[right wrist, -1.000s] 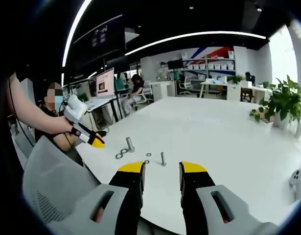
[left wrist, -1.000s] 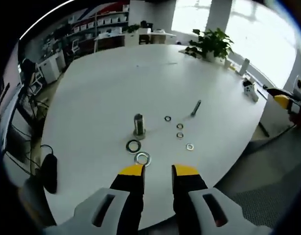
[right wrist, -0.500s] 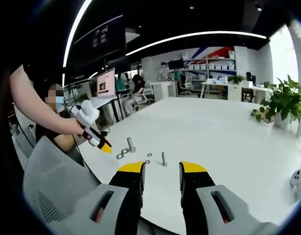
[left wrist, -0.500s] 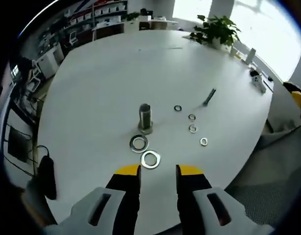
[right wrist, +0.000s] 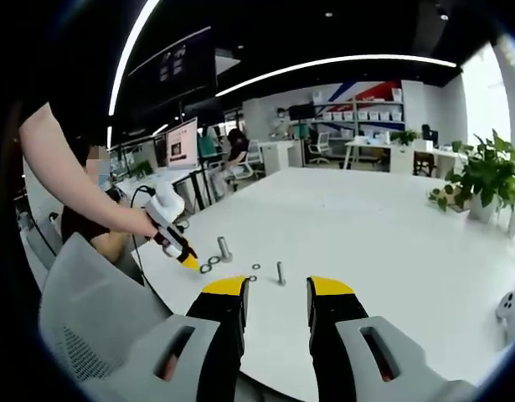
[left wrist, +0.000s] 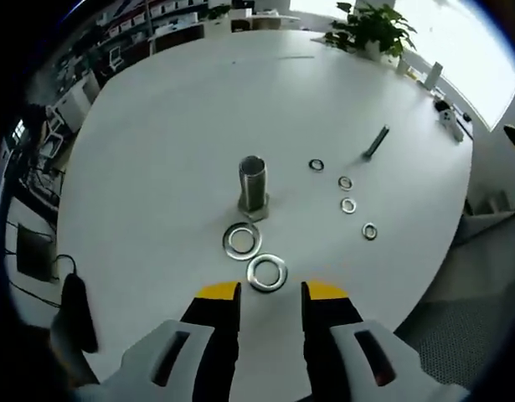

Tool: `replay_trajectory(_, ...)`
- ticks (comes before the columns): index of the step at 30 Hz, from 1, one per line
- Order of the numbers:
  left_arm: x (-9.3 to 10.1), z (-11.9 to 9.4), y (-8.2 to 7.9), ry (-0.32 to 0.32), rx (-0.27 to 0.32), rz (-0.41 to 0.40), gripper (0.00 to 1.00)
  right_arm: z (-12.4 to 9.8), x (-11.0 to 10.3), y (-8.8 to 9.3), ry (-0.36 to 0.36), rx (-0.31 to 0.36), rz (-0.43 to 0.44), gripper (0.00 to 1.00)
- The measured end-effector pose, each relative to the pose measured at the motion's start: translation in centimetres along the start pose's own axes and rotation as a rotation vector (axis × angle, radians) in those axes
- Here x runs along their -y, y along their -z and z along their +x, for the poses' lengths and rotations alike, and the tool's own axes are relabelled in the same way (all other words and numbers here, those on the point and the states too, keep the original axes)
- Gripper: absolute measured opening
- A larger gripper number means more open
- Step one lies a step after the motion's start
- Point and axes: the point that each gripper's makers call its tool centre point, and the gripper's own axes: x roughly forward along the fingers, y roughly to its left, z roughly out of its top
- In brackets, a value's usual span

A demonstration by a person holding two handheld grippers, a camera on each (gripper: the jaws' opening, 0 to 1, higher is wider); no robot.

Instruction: Place the washer onto the threaded stud by aligning its center hole with the stud, sliding it down to the base, and recovering from edge contact or off-axis alignment until the washer reaches the visible bottom stop.

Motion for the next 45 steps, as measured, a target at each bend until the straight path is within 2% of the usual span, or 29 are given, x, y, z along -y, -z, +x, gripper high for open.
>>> replay_trajectory(9, 0.0, 1.3, -0.3, 0.000, -0.048, 0.044, 0.27, 0.0, 0.0, 0.2, -0.001, -0.010, -0.005, 0.30)
replay_trajectory(18, -0.2, 2.2, 0.3, 0.007, -0.099, 0.048, 0.28, 0.0, -0.1, 0.1, -0.006, -0.004, -0.004, 0.30)
replay_trajectory(29, -0.2, 2.3, 0.3, -0.014, -0.119, 0.116, 0.27, -0.1, -0.1, 0.0, -0.009, 0.002, -0.001, 0.30)
replay_trajectory(30, -0.2, 2.3, 0.4, -0.019, -0.133, 0.151, 0.27, -0.1, -0.1, 0.0, -0.006, 0.003, -0.002, 0.30)
replay_trajectory(34, 0.0, 2.3, 0.2, -0.015, -0.155, 0.156, 0.27, -0.1, 0.0, 0.0, -0.007, 0.005, 0.002, 0.30)
replay_trajectory(38, 0.2, 2.4, 0.2, 0.004, -0.186, 0.218, 0.27, -0.1, -0.1, 0.0, -0.010, 0.007, 0.006, 0.30)
replay_trajectory(45, 0.1, 2.7, 0.1, 0.006, -0.284, 0.229, 0.28, -0.1, 0.1, 0.0, -0.004, 0.008, 0.014, 0.30)
